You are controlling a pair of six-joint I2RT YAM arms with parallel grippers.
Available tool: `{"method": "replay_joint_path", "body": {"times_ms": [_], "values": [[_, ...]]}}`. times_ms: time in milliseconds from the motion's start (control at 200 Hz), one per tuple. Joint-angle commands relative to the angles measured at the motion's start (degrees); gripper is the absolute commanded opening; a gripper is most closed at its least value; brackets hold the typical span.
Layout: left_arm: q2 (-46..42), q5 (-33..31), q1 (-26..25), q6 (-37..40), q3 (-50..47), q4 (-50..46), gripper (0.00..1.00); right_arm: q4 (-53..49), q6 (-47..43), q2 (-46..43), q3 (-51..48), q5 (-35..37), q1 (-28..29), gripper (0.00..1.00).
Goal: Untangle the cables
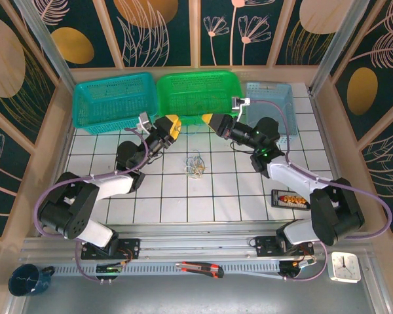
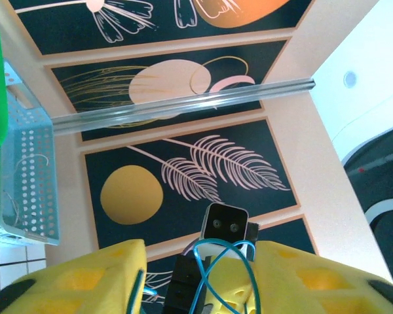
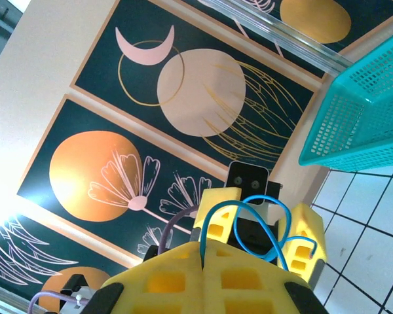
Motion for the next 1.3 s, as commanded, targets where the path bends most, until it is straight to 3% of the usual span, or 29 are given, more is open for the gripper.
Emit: {"method": "replay_joint_path", "body": {"times_ms": [0, 335, 761, 951, 1296], "values": [[0.1, 0.2, 0.3, 0.1, 0.9, 4.3, 0.4, 1.0, -1.2, -1.4, 0.6, 0.1, -0.4, 0.0], [-0.9, -1.0, 0.3, 0.9, 0.5, 3.8, 0.0, -1.9, -2.7, -4.7, -2.1, 0.3, -3.5, 0.0], [-4.2, -1.7, 1.1, 4.2, 1.6, 1.1, 0.0, -12.8, -8.3, -12.3, -7.1, 1.4, -9.3, 0.0], [-8.0, -2.0, 1.8, 7.1, 3.0, -3.0, 0.0, -13.1, -7.6, -14.1, -10.9, 2.4, -12.2, 0.0], [-9.8, 0.3, 1.9, 10.2, 7.8, -7.5, 0.0, -11.2, -7.2, -11.2, -11.2, 0.6, -11.2, 0.0]]}}
